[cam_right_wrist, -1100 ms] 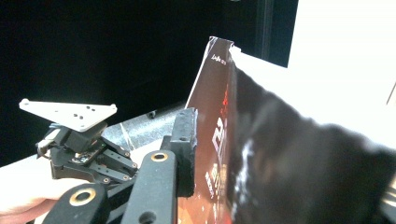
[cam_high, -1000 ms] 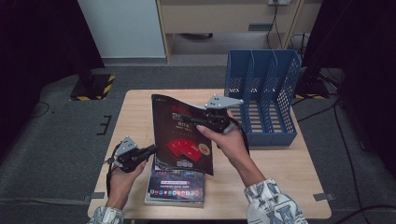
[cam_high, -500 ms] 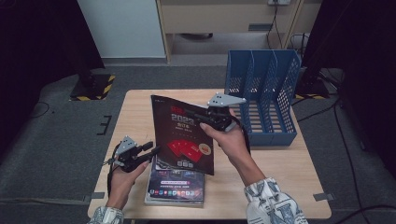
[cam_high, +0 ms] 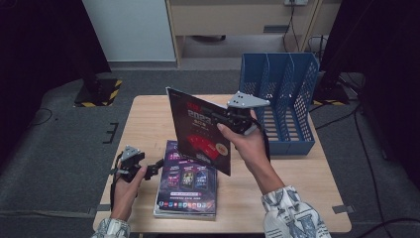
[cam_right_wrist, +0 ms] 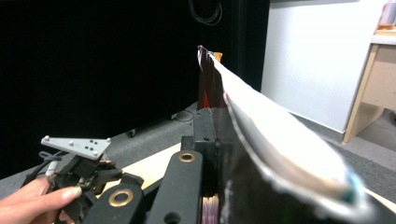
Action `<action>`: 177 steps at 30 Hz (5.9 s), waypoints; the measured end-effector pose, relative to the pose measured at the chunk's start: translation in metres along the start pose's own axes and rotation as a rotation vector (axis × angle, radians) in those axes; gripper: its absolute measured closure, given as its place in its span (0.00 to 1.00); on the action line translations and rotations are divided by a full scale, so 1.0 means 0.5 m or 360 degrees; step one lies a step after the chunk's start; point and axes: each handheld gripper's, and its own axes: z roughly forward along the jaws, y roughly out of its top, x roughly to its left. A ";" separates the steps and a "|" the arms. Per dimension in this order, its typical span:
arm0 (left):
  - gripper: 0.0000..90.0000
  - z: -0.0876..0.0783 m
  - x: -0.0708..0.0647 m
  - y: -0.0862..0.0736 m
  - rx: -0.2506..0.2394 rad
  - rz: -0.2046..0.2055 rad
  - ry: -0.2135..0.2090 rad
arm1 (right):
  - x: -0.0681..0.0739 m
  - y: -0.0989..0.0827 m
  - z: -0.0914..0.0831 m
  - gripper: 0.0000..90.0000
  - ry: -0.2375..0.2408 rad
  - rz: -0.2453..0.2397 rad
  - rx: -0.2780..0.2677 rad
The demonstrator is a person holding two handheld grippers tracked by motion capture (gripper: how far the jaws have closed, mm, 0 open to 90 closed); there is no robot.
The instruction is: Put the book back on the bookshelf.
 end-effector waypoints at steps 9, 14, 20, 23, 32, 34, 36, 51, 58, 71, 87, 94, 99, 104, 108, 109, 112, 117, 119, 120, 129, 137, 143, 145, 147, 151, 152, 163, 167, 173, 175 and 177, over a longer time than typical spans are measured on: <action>0.06 0.000 0.011 -0.006 0.0052 -0.0032 0.0050 | -0.020 0.007 -0.008 0.97 -0.0110 -0.0002 -0.0037; 0.06 0.002 0.010 -0.007 0.0071 -0.0015 0.0066 | -0.027 0.009 -0.015 0.97 -0.0125 0.0009 -0.0040; 0.06 0.004 0.016 -0.014 0.0106 -0.0013 0.0141 | -0.027 0.019 -0.025 0.97 -0.0141 0.0012 -0.0054; 0.06 0.006 0.023 -0.017 0.0144 -0.0033 0.0224 | -0.026 0.025 -0.028 0.97 -0.0149 0.0006 -0.0050; 0.07 0.012 0.061 -0.042 0.0280 -0.0024 0.0321 | -0.033 0.048 -0.045 0.97 -0.0170 0.0028 -0.0083; 0.07 0.013 0.066 -0.047 0.0288 -0.0022 0.0332 | -0.036 0.055 -0.052 0.97 -0.0176 0.0032 -0.0091; 0.07 0.013 0.066 -0.047 0.0295 -0.0011 0.0343 | -0.036 0.058 -0.055 0.97 -0.0178 0.0033 -0.0094; 0.03 0.021 0.056 -0.053 0.0298 0.0083 0.0386 | -0.052 0.103 -0.091 0.97 -0.0253 0.0072 -0.0124; 0.03 0.021 0.055 -0.053 0.0298 0.0085 0.0383 | -0.060 0.107 -0.095 0.97 -0.0280 0.0073 -0.0110; 0.03 0.021 0.054 -0.054 0.0299 0.0088 0.0377 | -0.074 0.131 -0.128 0.97 -0.0347 0.0073 -0.0135; 0.03 0.021 0.054 -0.054 0.0298 0.0090 0.0376 | -0.108 0.145 -0.191 0.97 -0.0477 0.0107 -0.0172; 0.03 0.021 0.053 -0.054 0.0298 0.0090 0.0376 | -0.125 0.146 -0.222 0.97 -0.0551 0.0110 -0.0161; 0.03 0.021 0.053 -0.054 0.0298 0.0090 0.0375 | -0.138 0.140 -0.241 0.97 -0.0591 0.0119 -0.0163; 0.03 0.021 0.053 -0.054 0.0297 0.0090 0.0376 | -0.152 0.133 -0.257 0.97 -0.0637 0.0121 -0.0153; 0.03 0.021 0.053 -0.054 0.0298 0.0090 0.0376 | -0.164 0.129 -0.270 0.97 -0.0688 0.0125 -0.0141; 0.03 0.021 0.053 -0.054 0.0298 0.0090 0.0376 | -0.164 0.129 -0.270 0.97 -0.0688 0.0125 -0.0141; 0.03 0.021 0.053 -0.055 0.0297 0.0089 0.0377 | -0.172 0.126 -0.276 0.97 -0.0736 0.0123 -0.0122; 0.03 0.021 0.053 -0.055 0.0297 0.0088 0.0377 | -0.180 0.124 -0.274 0.97 -0.0788 0.0135 -0.0110; 0.03 0.021 0.053 -0.055 0.0297 0.0089 0.0377 | -0.184 0.122 -0.270 0.97 -0.0812 0.0141 -0.0105; 0.03 0.021 0.052 -0.055 0.0297 0.0089 0.0377 | -0.188 0.121 -0.264 0.97 -0.0838 0.0148 -0.0099; 0.03 0.021 0.052 -0.055 0.0296 0.0085 0.0378 | -0.211 0.110 -0.231 0.97 -0.0915 0.0146 -0.0075; 0.03 0.021 0.052 -0.055 0.0296 0.0089 0.0376 | -0.233 0.107 -0.203 0.97 -0.0966 0.0197 -0.0126; 0.03 0.021 0.052 -0.055 0.0297 0.0087 0.0377 | -0.235 0.103 -0.191 0.97 -0.0966 0.0194 -0.0123; 0.03 0.021 0.052 -0.055 0.0296 0.0085 0.0377 | -0.233 0.100 -0.185 0.97 -0.0958 0.0195 -0.0114; 0.03 0.021 0.052 -0.055 0.0297 0.0085 0.0376 | -0.232 0.098 -0.181 0.97 -0.0955 0.0187 -0.0115; 0.03 0.021 0.052 -0.054 0.0298 0.0090 0.0376 | -0.230 0.096 -0.171 0.97 -0.0966 0.0180 -0.0107; 0.03 0.021 0.052 -0.054 0.0298 0.0090 0.0376 | -0.230 0.096 -0.171 0.97 -0.0966 0.0180 -0.0107; 0.03 0.022 0.052 -0.054 0.0298 0.0091 0.0375 | -0.249 0.088 -0.129 0.97 -0.1026 0.0159 -0.0102; 0.03 0.022 0.052 -0.054 0.0298 0.0093 0.0374 | -0.255 0.081 -0.119 0.97 -0.1032 0.0146 -0.0111; 0.03 0.022 0.052 -0.054 0.0298 0.0094 0.0372 | -0.262 0.066 -0.098 0.97 -0.1048 0.0118 -0.0137; 0.03 0.022 0.052 -0.054 0.0297 0.0093 0.0374 | -0.267 0.056 -0.089 0.97 -0.1051 0.0114 -0.0148; 0.03 0.023 0.052 -0.054 0.0297 0.0090 0.0372 | -0.268 0.046 -0.083 0.97 -0.1053 0.0120 -0.0162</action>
